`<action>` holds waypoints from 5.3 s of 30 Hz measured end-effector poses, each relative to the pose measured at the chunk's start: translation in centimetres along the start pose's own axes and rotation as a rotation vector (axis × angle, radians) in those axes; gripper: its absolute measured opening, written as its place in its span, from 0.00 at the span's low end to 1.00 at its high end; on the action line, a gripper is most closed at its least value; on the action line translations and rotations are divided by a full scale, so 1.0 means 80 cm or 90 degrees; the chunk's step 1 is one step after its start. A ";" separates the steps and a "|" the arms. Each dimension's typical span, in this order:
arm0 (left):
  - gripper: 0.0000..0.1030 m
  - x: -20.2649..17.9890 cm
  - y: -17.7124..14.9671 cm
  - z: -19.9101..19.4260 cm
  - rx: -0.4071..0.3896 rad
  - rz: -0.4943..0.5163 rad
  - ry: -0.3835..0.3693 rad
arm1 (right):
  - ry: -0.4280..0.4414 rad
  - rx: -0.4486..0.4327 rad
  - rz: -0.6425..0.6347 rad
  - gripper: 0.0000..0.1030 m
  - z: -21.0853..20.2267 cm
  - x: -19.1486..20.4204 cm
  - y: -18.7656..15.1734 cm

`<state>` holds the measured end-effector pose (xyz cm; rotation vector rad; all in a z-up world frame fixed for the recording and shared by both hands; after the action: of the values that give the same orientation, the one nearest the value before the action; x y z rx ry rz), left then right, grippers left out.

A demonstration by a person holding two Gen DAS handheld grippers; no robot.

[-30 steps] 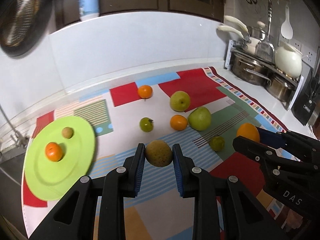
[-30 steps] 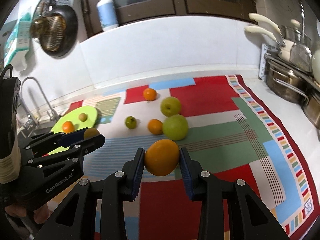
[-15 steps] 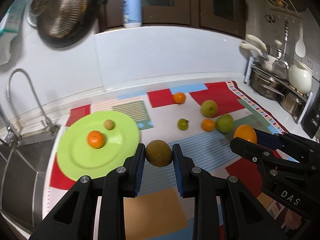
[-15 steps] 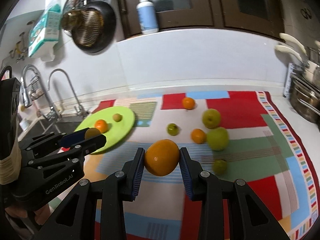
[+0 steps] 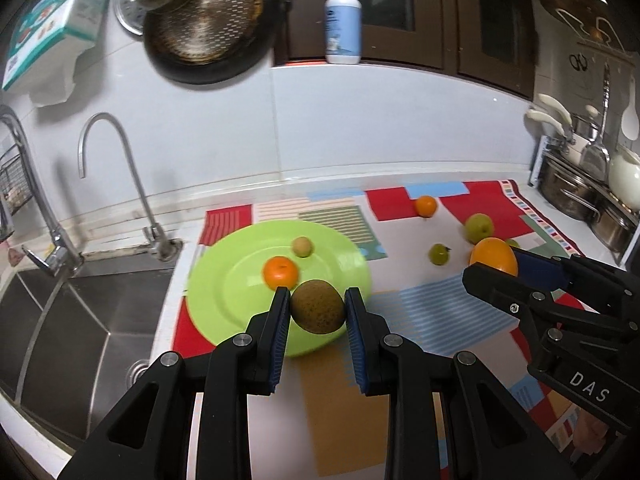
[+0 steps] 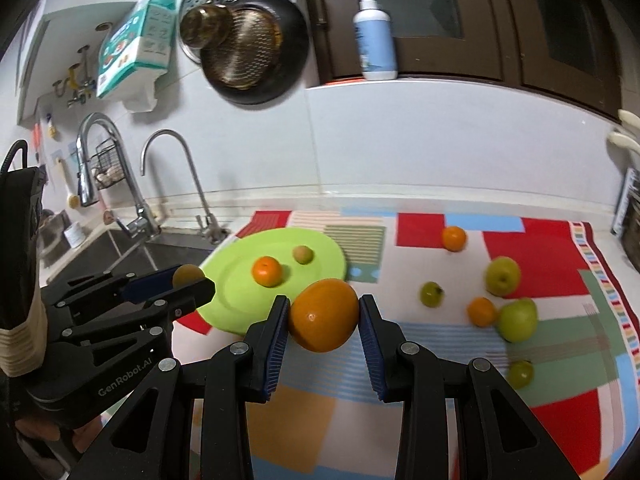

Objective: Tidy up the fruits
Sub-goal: 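Carry the brown fruit onto the green plate with the left gripper while the right sets its orange there, then open both grippers and move them from the plate toward the remaining fruits, then grasp a small green fruit with the left gripper while the right gripper grasps another green fruit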

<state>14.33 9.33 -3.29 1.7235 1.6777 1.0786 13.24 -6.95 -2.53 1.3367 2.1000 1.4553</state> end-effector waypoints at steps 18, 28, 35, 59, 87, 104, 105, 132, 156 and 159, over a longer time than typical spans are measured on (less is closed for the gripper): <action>0.27 0.057 0.008 0.054 0.012 -0.010 0.016 | 0.014 0.013 -0.023 0.35 0.081 0.035 0.026; 0.27 0.063 0.005 0.105 0.049 -0.008 0.006 | 0.017 0.049 -0.017 0.35 0.128 0.030 0.029; 0.27 0.063 0.004 0.137 0.069 -0.002 0.002 | 0.017 0.070 -0.001 0.35 0.163 0.016 0.027; 0.49 0.071 0.002 0.122 0.059 -0.014 0.018 | -0.019 0.067 0.027 0.50 0.156 0.002 0.023; 0.84 0.024 0.010 0.002 -0.046 0.003 -0.032 | -0.170 -0.027 0.065 0.76 -0.003 0.000 -0.007; 0.84 -0.044 0.017 -0.020 -0.073 0.039 -0.077 | -0.261 -0.064 0.111 0.76 -0.076 -0.044 -0.023; 0.84 -0.050 0.018 -0.020 -0.074 0.042 -0.080 | -0.267 -0.065 0.113 0.76 -0.080 -0.047 -0.025; 0.84 -0.134 0.024 0.049 -0.029 0.123 -0.112 | -0.302 -0.016 0.213 0.75 -0.064 -0.139 -0.059; 0.68 -0.220 0.033 0.156 0.029 0.187 -0.164 | -0.300 0.067 0.292 0.38 -0.005 -0.200 -0.084; 0.65 -0.229 0.034 0.165 0.038 0.191 -0.168 | -0.301 0.072 0.296 0.31 -0.001 -0.207 -0.084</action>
<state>27.93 -6.62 -12.06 2.1026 1.3312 0.8832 18.57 -20.65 -12.68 2.0752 1.6518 1.0199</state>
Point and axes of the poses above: each gripper's, at about its wrist camera, not at the fingertips, and z roughly the way its jaws point, x to its left, y to its top, the point moved 1 cm from there along z, roughly the way its jaws point, and after that the axes turned 15 degrees about y, right-handed, at the moved point
